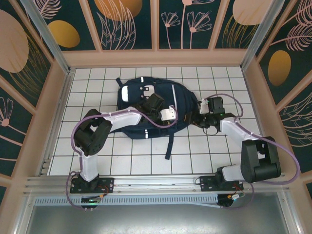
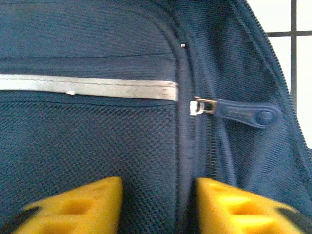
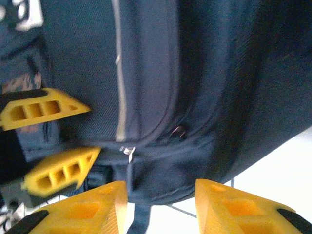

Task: Pack the student bag

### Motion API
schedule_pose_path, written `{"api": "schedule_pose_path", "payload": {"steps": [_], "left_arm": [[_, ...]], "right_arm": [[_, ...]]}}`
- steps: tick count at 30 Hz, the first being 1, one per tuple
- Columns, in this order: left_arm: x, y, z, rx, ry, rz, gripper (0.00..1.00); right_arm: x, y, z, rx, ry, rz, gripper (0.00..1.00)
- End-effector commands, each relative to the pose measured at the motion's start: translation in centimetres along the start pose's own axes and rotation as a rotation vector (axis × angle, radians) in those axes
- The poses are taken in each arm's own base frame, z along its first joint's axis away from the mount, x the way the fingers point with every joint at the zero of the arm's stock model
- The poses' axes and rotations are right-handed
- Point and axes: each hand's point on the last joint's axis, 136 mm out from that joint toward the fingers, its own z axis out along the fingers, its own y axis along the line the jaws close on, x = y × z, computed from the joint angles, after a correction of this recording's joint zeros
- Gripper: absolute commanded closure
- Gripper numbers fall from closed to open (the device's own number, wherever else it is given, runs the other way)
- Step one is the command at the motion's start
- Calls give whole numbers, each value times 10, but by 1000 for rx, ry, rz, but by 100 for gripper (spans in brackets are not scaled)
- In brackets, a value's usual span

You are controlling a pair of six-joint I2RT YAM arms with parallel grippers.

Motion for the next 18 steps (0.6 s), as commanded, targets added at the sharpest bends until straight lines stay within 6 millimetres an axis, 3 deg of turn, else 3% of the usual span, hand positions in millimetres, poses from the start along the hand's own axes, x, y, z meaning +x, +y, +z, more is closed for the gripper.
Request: {"api": "schedule_pose_path", "payload": {"steps": [1, 5, 10, 18], "left_arm": [[-11, 13, -6, -54, -49, 43, 87], [-29, 10, -24, -50, -118, 44, 100], [-40, 0, -38, -12, -177, 24, 100], [-55, -4, -48, 25, -245, -38, 100]], "right_arm": [[12, 20, 6, -78, 38, -78, 60], [15, 32, 13, -71, 53, -142, 60], [6, 38, 21, -51, 26, -175, 59], [8, 54, 51, -30, 18, -191, 59]]}}
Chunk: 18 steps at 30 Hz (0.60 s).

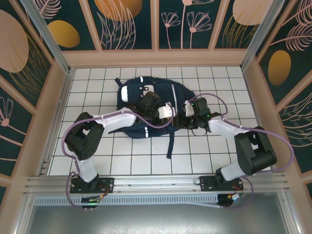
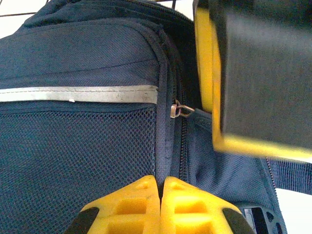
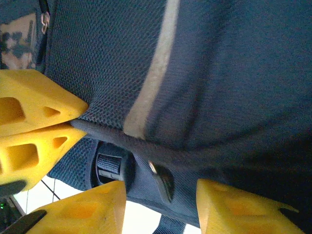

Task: Pack the student bag

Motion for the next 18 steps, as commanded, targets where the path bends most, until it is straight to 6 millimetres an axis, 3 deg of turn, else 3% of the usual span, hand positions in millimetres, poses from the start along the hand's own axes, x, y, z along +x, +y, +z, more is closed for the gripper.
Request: {"api": "schedule_pose_path", "payload": {"steps": [1, 3, 5, 7, 13, 18], "left_arm": [[-35, -5, -15, 35, -131, -12, 100], [-37, -7, -17, 45, -143, -21, 100], [-36, -8, -19, 35, -143, -15, 100], [-29, -3, -21, 10, -125, -18, 100], [5, 12, -36, -53, -52, -36, 100], [36, 6, -50, -66, 38, 25, 100]], "right_arm": [[-24, 11, 6, 43, -95, -28, 60], [-28, 4, 8, 109, -140, -14, 66], [-33, 2, 7, 146, -175, -20, 86], [-34, 0, 3, 167, -186, -19, 99], [-29, -29, -26, 334, -159, -29, 100], [-43, -66, -55, 392, -204, 12, 100]]}}
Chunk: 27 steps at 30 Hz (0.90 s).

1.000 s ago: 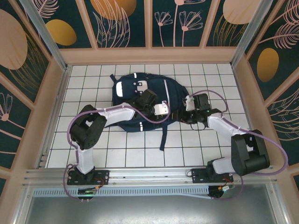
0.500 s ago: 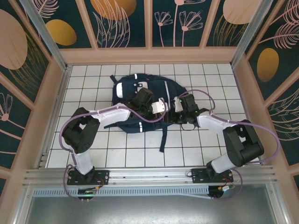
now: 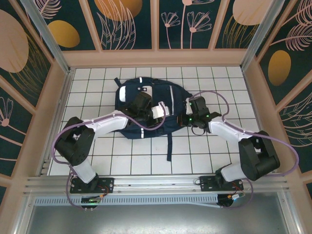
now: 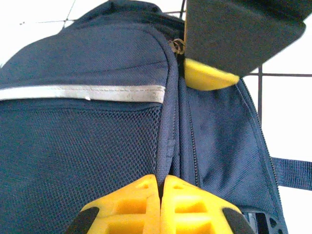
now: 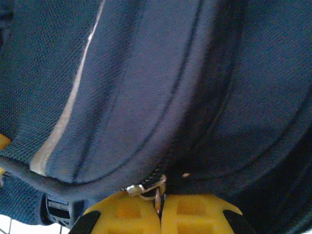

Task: Pack the student bag

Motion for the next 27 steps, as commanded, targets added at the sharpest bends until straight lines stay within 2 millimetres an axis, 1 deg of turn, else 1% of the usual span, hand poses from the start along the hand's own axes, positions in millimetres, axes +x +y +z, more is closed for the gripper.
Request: {"api": "schedule_pose_path", "payload": {"steps": [1, 3, 5, 7, 8, 10, 12, 14, 15, 17, 18, 19, 20, 21, 22, 23, 24, 25, 26, 27], "left_arm": [[34, -1, -20, -16, 108, 33, 100], [42, -4, -26, -15, 107, 36, 100], [45, -2, -33, -42, 89, 50, 100], [53, 12, -42, -113, 101, 57, 100], [57, 21, -46, -151, 117, 47, 100], [66, 43, -56, -219, 147, 12, 100], [68, 63, -64, -284, 139, -53, 100], [62, 71, -69, -292, 85, -137, 100], [55, 77, -72, -313, 52, -205, 95], [41, 94, -81, -383, -17, -428, 79], [35, 96, -84, -376, -44, -537, 69], [30, 81, -83, -295, -51, -568, 65], [18, 66, -86, -218, -89, -553, 64], [9, 47, -92, -151, -137, -511, 63], [4, 27, -99, -98, -182, -433, 58], [1, 12, -107, -63, -213, -350, 50], [3, -5, -113, -39, -234, -260, 34], [7, -12, -118, -54, -245, -210, 22], [11, -13, -120, -80, -249, -207, 16], [15, -12, -121, -106, -243, -215, 14]], "right_arm": [[-25, -61, -24, 207, -81, 46, 100], [-31, -74, -27, 241, -88, 51, 100], [-31, -76, -24, 244, -66, 31, 100], [-26, -67, -20, 207, -27, 15, 100], [-21, -59, -18, 174, -7, -1, 100], [-8, -31, -18, 86, 34, -77, 100], [7, -1, -17, 2, 77, -138, 100], [17, 29, -16, -99, 111, -138, 100], [21, 48, -15, -154, 124, -159, 100], [25, 79, -14, -223, 145, -213, 100], [25, 95, -13, -260, 151, -231, 100], [25, 111, -12, -303, 159, -253, 100], [26, 124, -11, -340, 170, -271, 100], [28, 137, -9, -375, 182, -293, 100], [30, 147, -7, -402, 197, -315, 100], [32, 152, -5, -421, 209, -332, 100], [35, 156, -3, -438, 226, -347, 100], [38, 157, -1, -446, 239, -351, 100], [40, 157, 1, -458, 249, -354, 100], [44, 159, 2, -480, 262, -358, 100]]}}
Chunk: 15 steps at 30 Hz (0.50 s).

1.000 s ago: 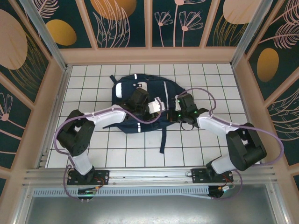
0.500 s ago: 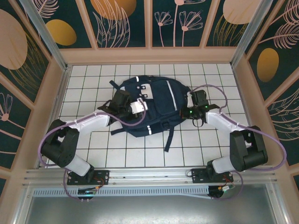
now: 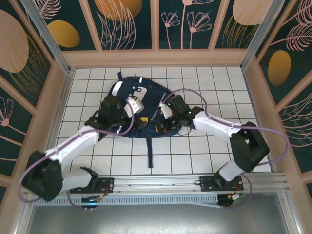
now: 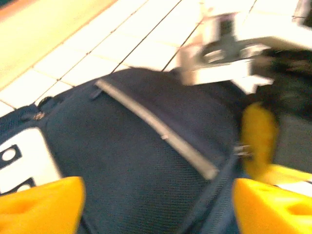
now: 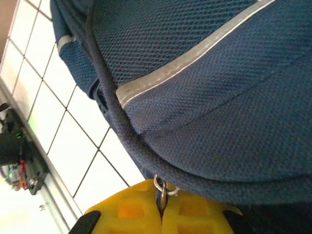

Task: Pack the student bag

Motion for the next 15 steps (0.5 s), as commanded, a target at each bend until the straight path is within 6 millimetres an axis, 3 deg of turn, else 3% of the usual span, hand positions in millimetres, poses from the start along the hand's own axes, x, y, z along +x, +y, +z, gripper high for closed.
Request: {"api": "schedule_pose_path", "payload": {"steps": [1, 5, 11, 14, 15], "left_arm": [[16, -18, -1, 60, -15, 44, 15], [46, -23, 8, 97, 91, 125, 26], [57, -3, 28, 49, 138, 322, 29], [61, 4, 40, 45, 161, 355, 39], [64, 6, 43, 43, 170, 368, 49]], "right_arm": [[-12, 29, 0, -154, -20, -95, 100], [-1, 41, 4, -241, -2, -120, 100], [4, 47, 3, -286, -1, -140, 100], [4, 45, 6, -277, 9, -136, 100], [4, 41, 7, -254, 13, -131, 100]]}}
